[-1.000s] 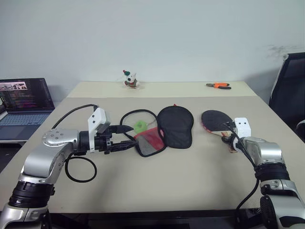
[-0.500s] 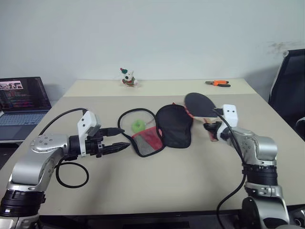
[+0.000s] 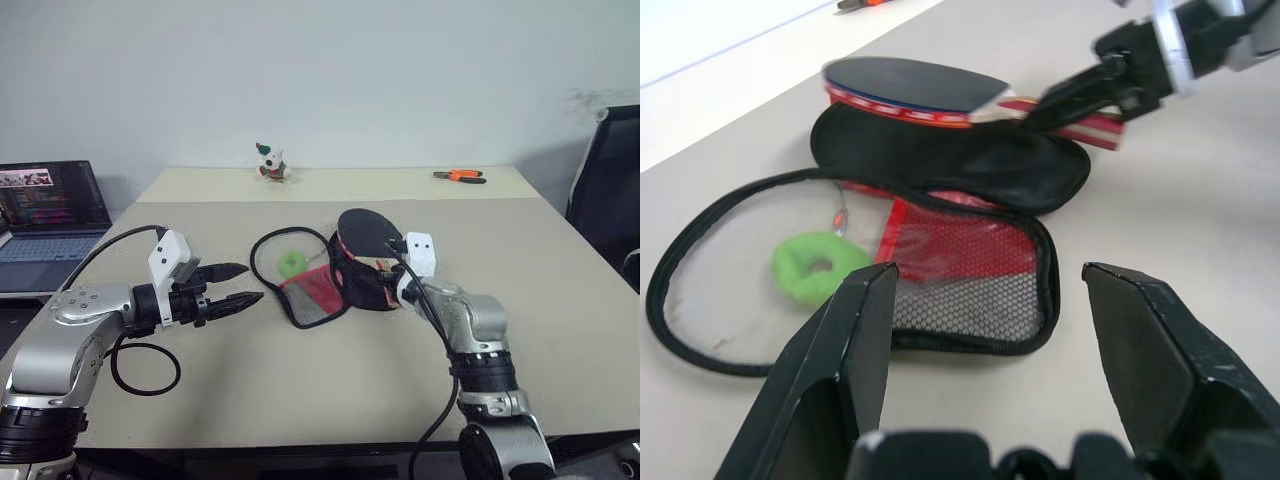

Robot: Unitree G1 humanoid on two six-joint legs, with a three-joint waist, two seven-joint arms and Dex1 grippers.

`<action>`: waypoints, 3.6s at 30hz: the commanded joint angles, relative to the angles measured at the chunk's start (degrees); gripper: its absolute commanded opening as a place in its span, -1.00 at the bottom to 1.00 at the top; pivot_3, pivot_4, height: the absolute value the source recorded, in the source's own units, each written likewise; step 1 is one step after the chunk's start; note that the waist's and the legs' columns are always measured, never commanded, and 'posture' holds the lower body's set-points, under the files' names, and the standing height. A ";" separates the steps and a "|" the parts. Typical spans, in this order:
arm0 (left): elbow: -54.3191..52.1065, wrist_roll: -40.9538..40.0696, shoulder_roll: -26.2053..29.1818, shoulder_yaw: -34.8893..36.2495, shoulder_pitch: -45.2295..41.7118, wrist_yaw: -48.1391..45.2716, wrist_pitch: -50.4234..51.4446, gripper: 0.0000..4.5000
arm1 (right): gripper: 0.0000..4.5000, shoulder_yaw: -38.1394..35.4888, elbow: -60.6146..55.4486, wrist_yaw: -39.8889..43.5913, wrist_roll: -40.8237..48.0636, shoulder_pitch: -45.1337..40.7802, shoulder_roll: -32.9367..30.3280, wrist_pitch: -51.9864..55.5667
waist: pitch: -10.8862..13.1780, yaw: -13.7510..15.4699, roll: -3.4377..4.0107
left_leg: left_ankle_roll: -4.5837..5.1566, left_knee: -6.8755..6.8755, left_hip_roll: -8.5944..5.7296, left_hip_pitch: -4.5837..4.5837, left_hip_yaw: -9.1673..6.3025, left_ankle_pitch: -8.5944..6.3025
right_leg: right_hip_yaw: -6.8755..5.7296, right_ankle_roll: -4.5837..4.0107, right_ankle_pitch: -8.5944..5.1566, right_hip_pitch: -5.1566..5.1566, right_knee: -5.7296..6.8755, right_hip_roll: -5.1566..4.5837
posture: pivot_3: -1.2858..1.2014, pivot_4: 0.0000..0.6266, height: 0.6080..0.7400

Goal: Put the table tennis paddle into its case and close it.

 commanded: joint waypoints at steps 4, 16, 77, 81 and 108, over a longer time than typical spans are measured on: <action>-2.39 -1.13 0.02 1.02 -0.39 0.62 -0.02 0.43 | -0.53 2.24 8.77 1.01 -1.58 -5.41 1.43 -9.93 | 0.00 -0.51 0.00 | 0.00 -0.02 0.01 0.00 0.08 0.00 | 0.08 0.00 0.00 -0.02 -0.02 -0.01 | 0.03 -0.52 1.00; -3.00 -1.12 0.08 1.14 0.26 0.82 -0.01 0.43 | -0.53 4.26 20.04 0.28 -5.77 -7.55 0.49 -16.16 | 0.00 -0.91 0.00 | 0.00 -0.02 0.04 0.00 0.10 0.00 | 0.11 0.00 0.00 -0.03 0.00 -0.04 | 0.03 -0.52 1.00; 43.16 25.33 -16.20 -16.38 -20.59 15.71 -18.24 -0.97 | 1.00 4.90 -33.07 43.17 23.62 5.18 -35.24 2.53 | -0.06 0.55 -0.11 | 0.03 0.22 -0.09 0.13 0.08 -0.02 | 0.12 0.01 0.00 0.06 0.32 -0.04 | 0.03 -0.52 1.00; 50.73 26.60 -20.08 -16.89 -24.82 16.56 -21.55 -0.97 | 1.00 4.61 -33.51 42.55 23.59 5.65 -35.82 2.74 | -0.06 0.47 -0.11 | 0.03 0.22 -0.09 0.11 0.10 -0.02 | 0.13 0.01 0.00 0.04 0.33 -0.04 | 0.03 -0.52 1.00; 73.07 30.00 -37.11 -17.01 -51.50 14.34 -34.61 -0.97 | 1.00 5.62 -20.86 41.12 20.03 5.89 -44.31 4.32 | -0.06 0.33 -0.14 | 0.07 0.91 -0.18 -0.58 -0.31 -0.02 | -0.86 0.05 0.02 -0.01 0.48 -0.06 | 0.03 -0.52 1.00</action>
